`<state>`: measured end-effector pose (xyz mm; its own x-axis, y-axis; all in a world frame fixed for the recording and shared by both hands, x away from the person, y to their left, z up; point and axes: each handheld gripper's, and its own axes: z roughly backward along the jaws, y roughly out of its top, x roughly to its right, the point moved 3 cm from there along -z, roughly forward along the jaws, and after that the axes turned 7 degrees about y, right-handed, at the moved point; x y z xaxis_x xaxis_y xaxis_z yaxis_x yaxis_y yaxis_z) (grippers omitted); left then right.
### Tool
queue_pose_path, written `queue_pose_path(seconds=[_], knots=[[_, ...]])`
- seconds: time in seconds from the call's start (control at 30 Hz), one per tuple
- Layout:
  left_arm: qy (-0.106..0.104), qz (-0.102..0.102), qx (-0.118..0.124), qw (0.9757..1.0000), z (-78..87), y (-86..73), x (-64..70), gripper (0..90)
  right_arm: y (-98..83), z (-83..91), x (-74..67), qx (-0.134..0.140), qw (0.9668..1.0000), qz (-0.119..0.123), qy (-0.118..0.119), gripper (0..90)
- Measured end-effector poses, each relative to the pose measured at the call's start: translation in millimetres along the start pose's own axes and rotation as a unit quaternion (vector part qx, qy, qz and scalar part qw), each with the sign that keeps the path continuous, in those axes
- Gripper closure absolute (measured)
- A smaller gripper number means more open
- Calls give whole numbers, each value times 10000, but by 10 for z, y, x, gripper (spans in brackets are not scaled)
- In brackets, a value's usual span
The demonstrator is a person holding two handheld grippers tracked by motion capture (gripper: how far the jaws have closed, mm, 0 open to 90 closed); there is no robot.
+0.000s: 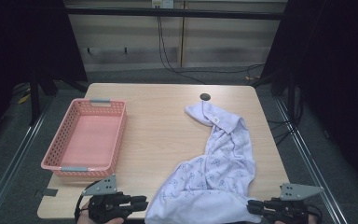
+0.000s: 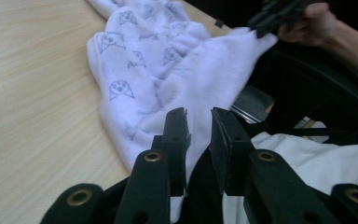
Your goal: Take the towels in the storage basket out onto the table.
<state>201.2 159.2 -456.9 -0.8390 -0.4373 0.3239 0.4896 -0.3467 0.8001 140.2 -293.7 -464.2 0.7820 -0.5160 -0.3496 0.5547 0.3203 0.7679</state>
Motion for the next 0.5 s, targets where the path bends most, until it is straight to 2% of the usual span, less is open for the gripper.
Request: queue_pose_path(seconds=[0.07,0.13,0.2,0.23,0.3,0.33,0.37,0.4,0.47,0.5], knots=[[70,104,-122,9998,-132,52,-99,691,-15,68,-38,-20,10000,27,25,764],[50,99,-220,9997,-313,121,-208,677,-17,100,-20,-7,9999,-22,-109,707],[52,256,-303,9992,-545,212,-341,631,-19,112,-1,10,10000,-25,-47,715],[198,238,-334,9990,-649,251,-394,613,-11,108,28,43,9999,-54,-120,706],[243,305,-432,9983,-829,326,-470,549,6,82,106,69,9996,-94,-254,667],[355,287,-487,9978,-923,366,-499,531,17,51,161,5,9991,-117,-396,659],[372,198,-520,9978,-1010,399,-523,512,27,6,213,-63,9990,-125,-414,648],[381,120,-595,9974,-1096,427,-540,523,34,-46,256,-99,9994,-124,-319,636],[298,193,-630,9974,-1258,465,-556,511,44,-174,341,-292,9991,-134,-292,598],[451,176,-768,9959,-1349,472,-572,533,53,-240,384,-379,9989,-133,-249,593]])
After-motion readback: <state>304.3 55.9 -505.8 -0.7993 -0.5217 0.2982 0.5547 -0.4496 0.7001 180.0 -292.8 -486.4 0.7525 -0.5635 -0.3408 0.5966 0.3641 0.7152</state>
